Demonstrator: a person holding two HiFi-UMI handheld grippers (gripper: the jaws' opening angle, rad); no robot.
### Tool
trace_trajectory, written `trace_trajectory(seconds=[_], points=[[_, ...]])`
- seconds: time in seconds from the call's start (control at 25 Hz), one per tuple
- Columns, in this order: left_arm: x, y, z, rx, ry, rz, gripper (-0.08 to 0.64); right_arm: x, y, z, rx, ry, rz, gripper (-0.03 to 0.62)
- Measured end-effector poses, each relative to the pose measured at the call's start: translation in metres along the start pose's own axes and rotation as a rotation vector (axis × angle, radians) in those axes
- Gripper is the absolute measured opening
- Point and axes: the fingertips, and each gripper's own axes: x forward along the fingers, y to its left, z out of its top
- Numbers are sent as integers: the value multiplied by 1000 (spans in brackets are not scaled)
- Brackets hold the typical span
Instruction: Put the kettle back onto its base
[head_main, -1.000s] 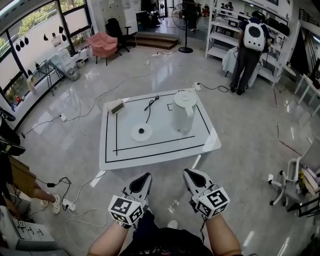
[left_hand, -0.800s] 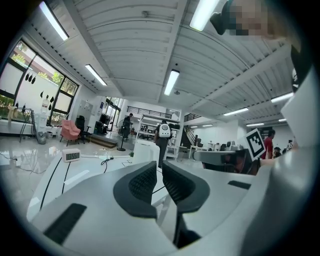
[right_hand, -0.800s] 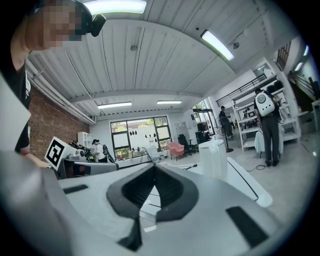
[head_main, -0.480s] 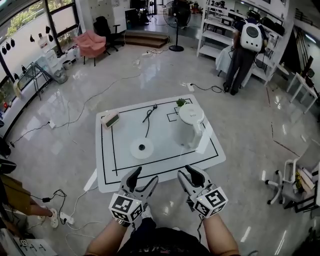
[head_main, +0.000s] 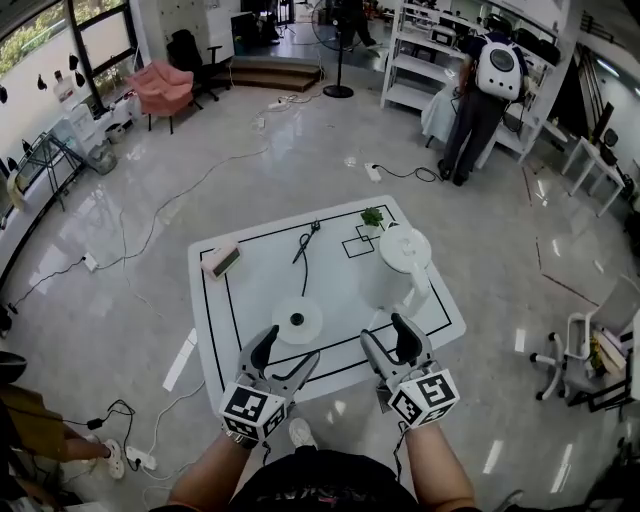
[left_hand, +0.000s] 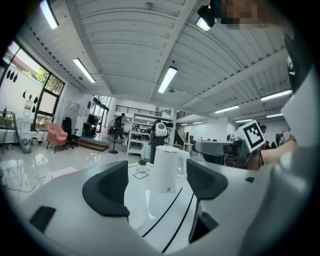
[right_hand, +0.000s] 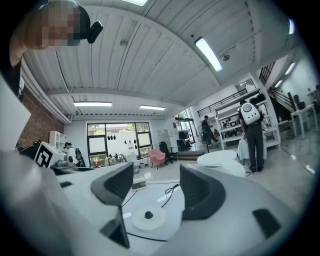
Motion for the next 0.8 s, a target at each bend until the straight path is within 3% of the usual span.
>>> trace_trajectory(seconds=[0.32, 0.8], points=[[11, 33, 8, -6, -4, -55, 354, 34, -3, -8, 16, 17, -55, 275], [21, 46, 3, -27, 1, -103, 354, 55, -11, -8, -15, 38, -111, 275]])
